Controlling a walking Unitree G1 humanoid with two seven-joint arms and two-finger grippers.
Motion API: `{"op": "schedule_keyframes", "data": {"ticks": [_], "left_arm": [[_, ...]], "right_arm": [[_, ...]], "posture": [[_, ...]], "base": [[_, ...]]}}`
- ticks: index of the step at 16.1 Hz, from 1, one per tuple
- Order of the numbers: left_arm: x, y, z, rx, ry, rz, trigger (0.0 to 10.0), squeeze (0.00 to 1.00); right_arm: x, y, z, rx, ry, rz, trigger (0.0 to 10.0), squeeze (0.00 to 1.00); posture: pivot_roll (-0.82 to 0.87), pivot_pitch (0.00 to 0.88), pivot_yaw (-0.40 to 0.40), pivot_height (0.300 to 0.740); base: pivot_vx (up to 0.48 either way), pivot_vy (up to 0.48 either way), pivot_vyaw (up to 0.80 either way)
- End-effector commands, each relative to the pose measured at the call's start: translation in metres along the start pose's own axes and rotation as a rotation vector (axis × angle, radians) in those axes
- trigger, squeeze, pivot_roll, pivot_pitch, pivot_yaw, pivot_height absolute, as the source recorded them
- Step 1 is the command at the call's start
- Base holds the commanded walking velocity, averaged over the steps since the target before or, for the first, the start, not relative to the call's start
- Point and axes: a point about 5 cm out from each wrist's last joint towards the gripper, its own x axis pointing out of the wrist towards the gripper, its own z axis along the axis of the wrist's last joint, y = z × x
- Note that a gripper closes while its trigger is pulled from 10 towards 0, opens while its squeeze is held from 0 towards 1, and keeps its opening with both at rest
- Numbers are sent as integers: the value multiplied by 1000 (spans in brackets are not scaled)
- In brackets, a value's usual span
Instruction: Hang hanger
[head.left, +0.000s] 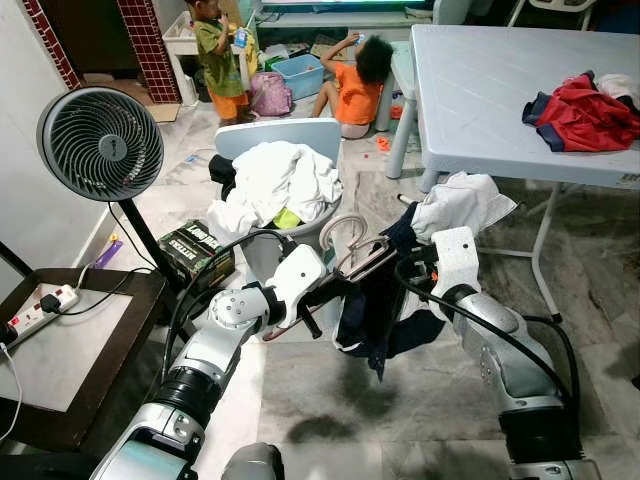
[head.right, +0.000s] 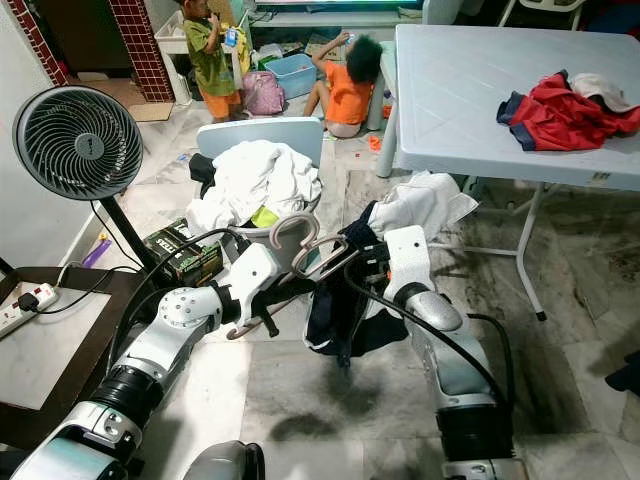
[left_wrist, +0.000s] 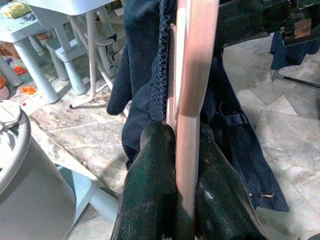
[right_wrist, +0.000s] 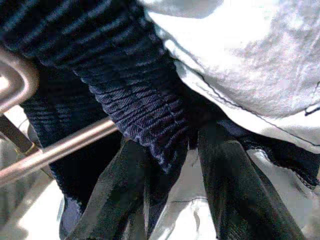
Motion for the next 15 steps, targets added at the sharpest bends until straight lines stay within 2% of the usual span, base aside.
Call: {"op": "schedule_keyframes", "data": {"ticks": [1, 5, 10, 15], "left_arm": [[-1, 1, 4, 23, -15, 1, 0, 0], [-4, 0, 1, 22, -6, 2, 0, 0], [-5, 1, -1, 24, 6, 5, 0, 0], [-6, 0, -3, 27, 14, 3, 0, 0]], "right_arm": [[-2, -5, 4, 29, -36, -23, 0, 0], [-6, -13, 0, 73, -42, -92, 0, 0], [-5, -8, 2, 110, -64, -91, 0, 0], [-4, -16, 7, 154, -98, -151, 0, 0]], "posture": [[-26, 11, 18, 740], [-28, 12, 19, 740], [-25, 15, 18, 740], [-28, 16, 21, 740]], "base": [[0, 0, 0], [0, 0, 0], [0, 0, 0], [0, 0, 0]]}}
